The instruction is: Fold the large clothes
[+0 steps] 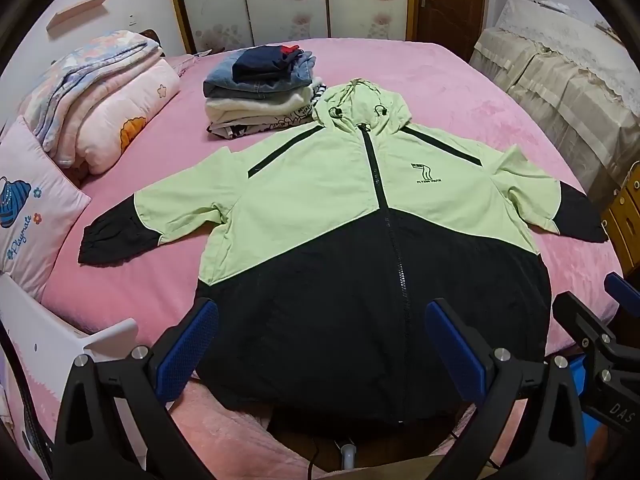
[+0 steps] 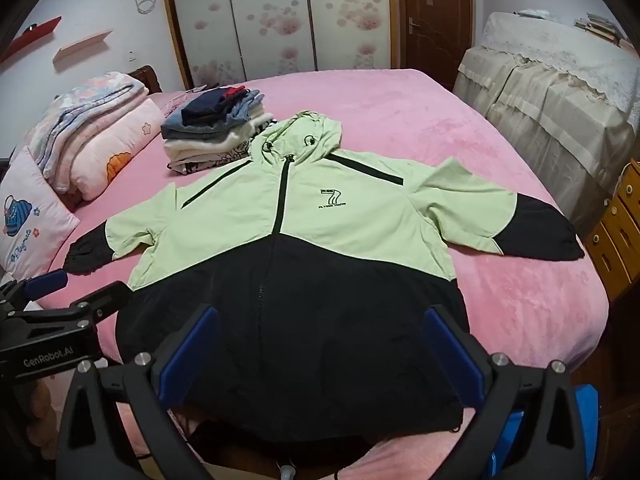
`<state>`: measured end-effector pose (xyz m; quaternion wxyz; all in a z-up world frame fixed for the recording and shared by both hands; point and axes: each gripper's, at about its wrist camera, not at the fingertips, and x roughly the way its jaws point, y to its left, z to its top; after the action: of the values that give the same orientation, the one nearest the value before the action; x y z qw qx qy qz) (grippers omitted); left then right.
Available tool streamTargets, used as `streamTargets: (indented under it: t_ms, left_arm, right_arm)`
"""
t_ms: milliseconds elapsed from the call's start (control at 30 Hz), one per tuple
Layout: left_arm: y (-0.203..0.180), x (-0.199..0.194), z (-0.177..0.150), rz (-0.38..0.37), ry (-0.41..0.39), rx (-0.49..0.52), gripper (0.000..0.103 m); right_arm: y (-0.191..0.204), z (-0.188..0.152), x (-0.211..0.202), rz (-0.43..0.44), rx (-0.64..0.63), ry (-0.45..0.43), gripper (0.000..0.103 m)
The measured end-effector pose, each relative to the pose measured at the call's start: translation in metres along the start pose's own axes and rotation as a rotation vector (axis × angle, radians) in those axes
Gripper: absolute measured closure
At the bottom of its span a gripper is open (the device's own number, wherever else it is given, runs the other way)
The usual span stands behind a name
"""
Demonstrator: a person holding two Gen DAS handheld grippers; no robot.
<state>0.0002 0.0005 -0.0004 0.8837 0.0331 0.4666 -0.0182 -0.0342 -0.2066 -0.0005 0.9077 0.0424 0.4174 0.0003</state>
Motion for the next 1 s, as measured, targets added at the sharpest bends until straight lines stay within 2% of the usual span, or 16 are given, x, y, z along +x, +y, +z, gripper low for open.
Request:
streamTargets:
  t_ms: [267,433,500,1000]
  left_arm:
    - [-0.005,0.008,-0.003,0.014,0.003,0.011,0.000]
    - [-0.020,0.006,-0.019,0.018,-0.003,0.021,0.001]
    - [-0.012,0.006,-0.011,0.003,0.009,0.023,0.000]
    - [-0.016,0.004,-0.007,0.003,0.011,0.027,0.000]
  right_arm:
    - [-0.005,-0.003,0.004,0.003,0.007,0.019,0.001]
    - [-0.003,0.002,0.007,-0.012,0.002,0.031,0.001]
    - [-0.006,0.001,0.010,-0.013,0.006,0.031,0.001]
    - [-0.007,-0.006,0.003,-0.014,0.006,0.011,0.001]
